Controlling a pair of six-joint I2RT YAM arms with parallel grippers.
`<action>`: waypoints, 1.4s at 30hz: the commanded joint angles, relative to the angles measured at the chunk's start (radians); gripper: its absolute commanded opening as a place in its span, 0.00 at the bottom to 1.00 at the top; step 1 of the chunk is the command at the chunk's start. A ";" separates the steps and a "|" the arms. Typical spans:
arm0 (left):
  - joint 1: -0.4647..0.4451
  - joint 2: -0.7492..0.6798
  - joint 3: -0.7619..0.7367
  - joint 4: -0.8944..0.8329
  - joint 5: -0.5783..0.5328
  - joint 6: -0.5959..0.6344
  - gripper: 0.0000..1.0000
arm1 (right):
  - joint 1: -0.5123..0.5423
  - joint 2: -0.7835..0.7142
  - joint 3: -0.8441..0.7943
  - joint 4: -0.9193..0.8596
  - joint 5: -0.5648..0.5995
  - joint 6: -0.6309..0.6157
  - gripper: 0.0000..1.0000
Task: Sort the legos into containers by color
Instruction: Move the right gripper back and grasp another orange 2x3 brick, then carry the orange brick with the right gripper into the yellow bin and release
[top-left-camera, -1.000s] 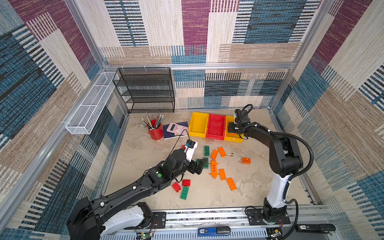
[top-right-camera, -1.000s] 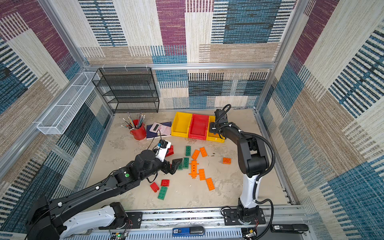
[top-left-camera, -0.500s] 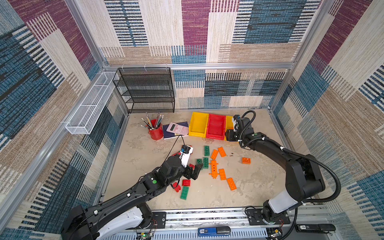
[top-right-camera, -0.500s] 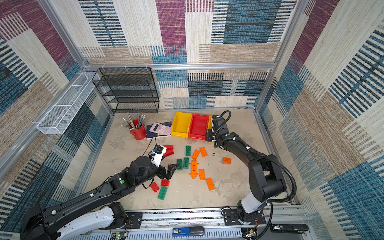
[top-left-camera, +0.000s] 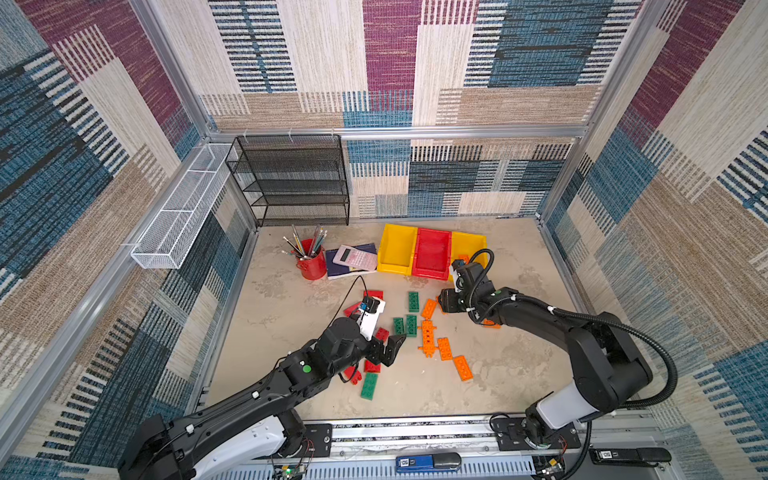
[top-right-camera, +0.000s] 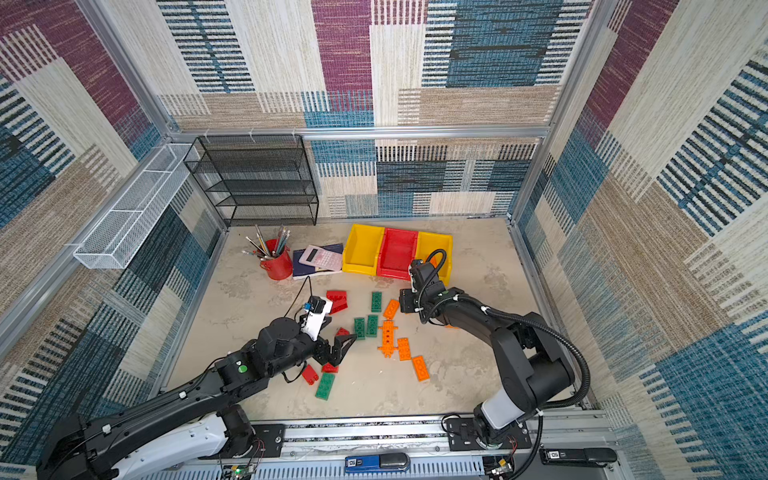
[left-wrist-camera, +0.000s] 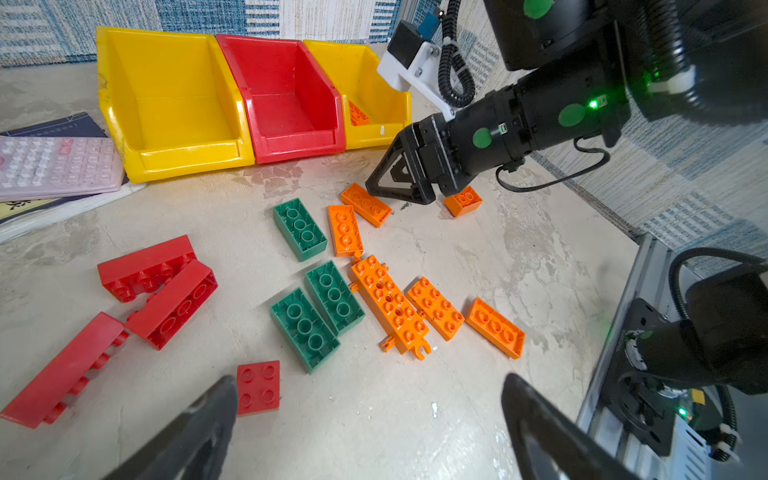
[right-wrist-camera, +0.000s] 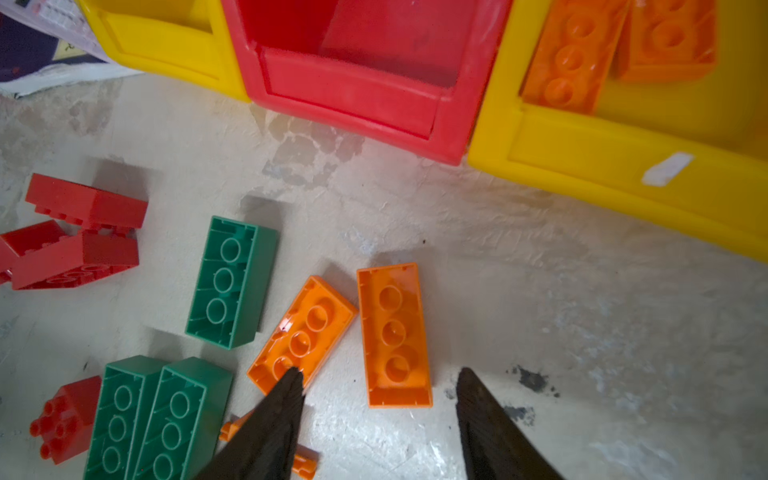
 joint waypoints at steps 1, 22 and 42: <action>-0.001 0.011 -0.006 0.041 0.004 0.013 0.99 | 0.005 0.033 0.005 0.033 0.018 -0.001 0.60; 0.000 0.043 -0.026 0.071 -0.025 0.058 0.99 | 0.009 0.113 0.036 0.009 0.089 -0.020 0.34; 0.000 0.200 0.177 0.031 0.021 0.115 0.99 | -0.161 0.029 0.279 -0.051 0.154 -0.091 0.34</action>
